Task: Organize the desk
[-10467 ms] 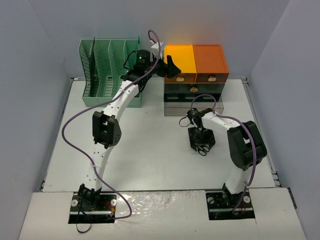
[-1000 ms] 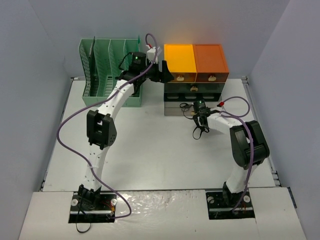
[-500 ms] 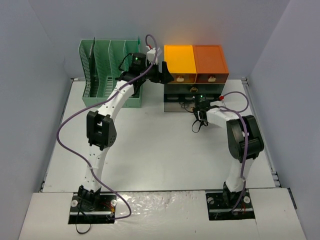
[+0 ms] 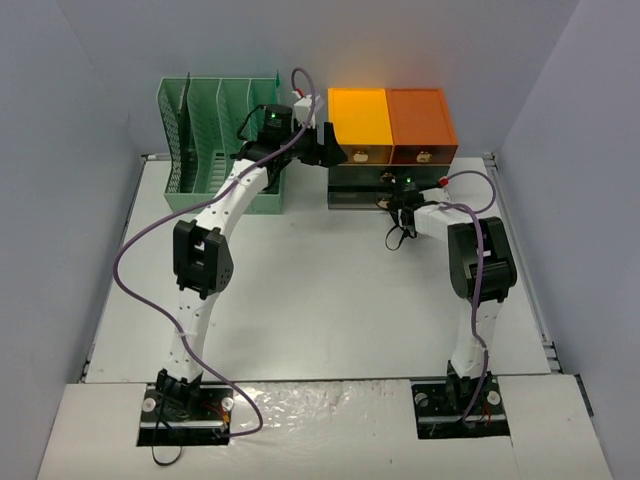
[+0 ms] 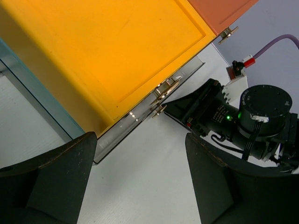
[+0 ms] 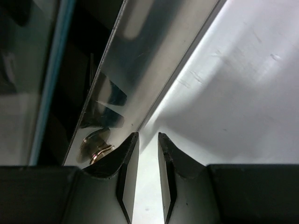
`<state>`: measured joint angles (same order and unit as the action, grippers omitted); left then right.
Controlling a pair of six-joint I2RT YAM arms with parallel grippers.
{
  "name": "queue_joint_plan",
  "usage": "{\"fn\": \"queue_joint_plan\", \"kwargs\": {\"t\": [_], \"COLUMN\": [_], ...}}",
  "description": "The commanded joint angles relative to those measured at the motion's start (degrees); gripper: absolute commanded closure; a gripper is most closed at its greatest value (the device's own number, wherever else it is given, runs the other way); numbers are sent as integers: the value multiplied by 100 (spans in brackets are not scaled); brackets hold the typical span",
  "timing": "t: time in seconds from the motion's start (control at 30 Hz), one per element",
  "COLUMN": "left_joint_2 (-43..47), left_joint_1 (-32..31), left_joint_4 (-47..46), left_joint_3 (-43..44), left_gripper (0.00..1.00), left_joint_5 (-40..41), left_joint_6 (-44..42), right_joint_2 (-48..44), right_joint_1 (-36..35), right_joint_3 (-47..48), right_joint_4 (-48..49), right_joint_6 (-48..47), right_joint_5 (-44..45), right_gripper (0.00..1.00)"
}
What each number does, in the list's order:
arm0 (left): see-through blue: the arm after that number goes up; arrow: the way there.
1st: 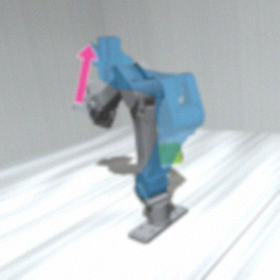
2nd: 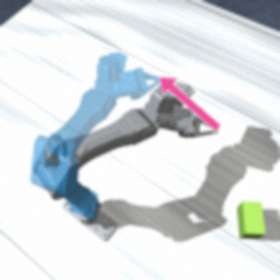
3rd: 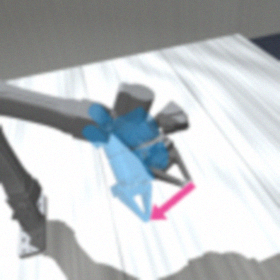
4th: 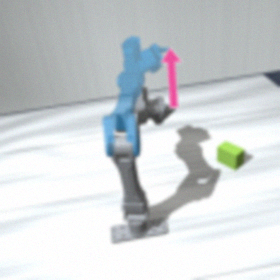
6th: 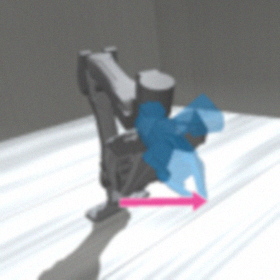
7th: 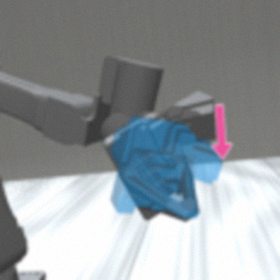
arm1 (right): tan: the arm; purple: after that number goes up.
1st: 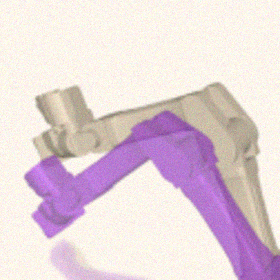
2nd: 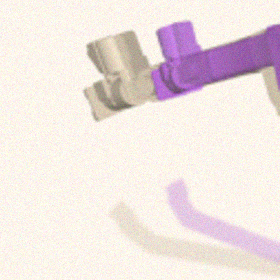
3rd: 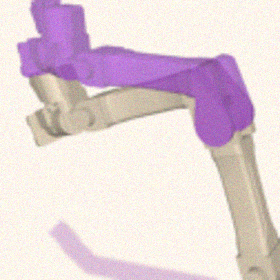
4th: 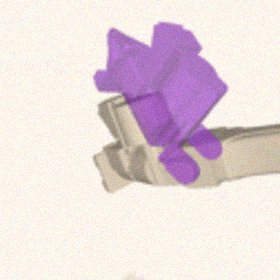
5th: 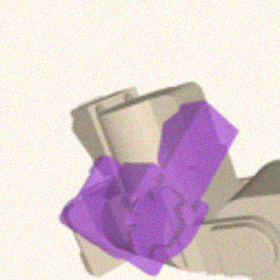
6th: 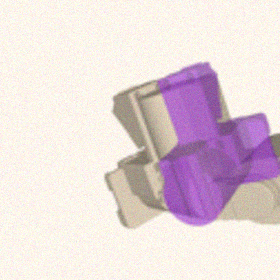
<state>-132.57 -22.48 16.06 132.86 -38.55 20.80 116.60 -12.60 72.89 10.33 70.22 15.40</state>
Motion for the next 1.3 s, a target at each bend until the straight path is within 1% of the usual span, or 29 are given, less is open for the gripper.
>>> {"fn": "queue_joint_plan", "kwargs": {"t": [0.0,0.2,0.37,0.47,0.63,0.87,0.9,0.97,1.0,1.03,1.1,1.13,1.17,1.27], "left_joint_2": [287,327,395,500,1021,1944,2150,2514,2665,2876,3160,3359,3548,3969], "left_joint_1": [27,33,50,42,33,16,-10,-72,-168,-209,-414,-519,-620,-851], "left_joint_4": [-169,-103,-86,-34,-59,141,424,738,958,1034,1376,1527,1668,1923], "left_joint_3": [253,202,148,12,-778,-1911,-1964,-2244,-2377,-2588,-2960,-3126,-3295,-3884], "left_gripper": [27,27,27,27,27,27,27,27,27,27,25,23,21,15], "left_joint_5": [-47,-23,-13,7,109,426,564,847,1162,1293,2006,2360,2703,3578], "left_joint_6": [-167,-234,-251,-286,-431,-708,-863,-1024,-1104,-1118,-1100,-1055,-995,-583], "right_joint_2": [38,255,228,-60,-833,-1831,-2072,-2367,-2439,-2568,-2751,-2882,-3005,-3251], "right_joint_1": [8,55,47,-23,-291,-577,-637,-682,-726,-754,-879,-939,-999,-1157], "right_joint_3": [655,1081,1131,842,14,-994,-1081,-1144,-1162,-1176,-1203,-1214,-1231,-1376], "right_joint_4": [564,533,402,148,-200,-365,-476,-619,-733,-815,-1095,-1256,-1407,-1700], "right_joint_6": [-151,-253,-274,-113,32,18,-102,-323,-438,-615,-882,-1065,-1246,-1697], "right_joint_5": [-71,-154,-218,-209,-32,-169,-195,-387,-493,-603,-701,-694,-677,-519], "right_gripper": [79,77,76,76,75,71,68,59,54,40,22,10,0,0]}}
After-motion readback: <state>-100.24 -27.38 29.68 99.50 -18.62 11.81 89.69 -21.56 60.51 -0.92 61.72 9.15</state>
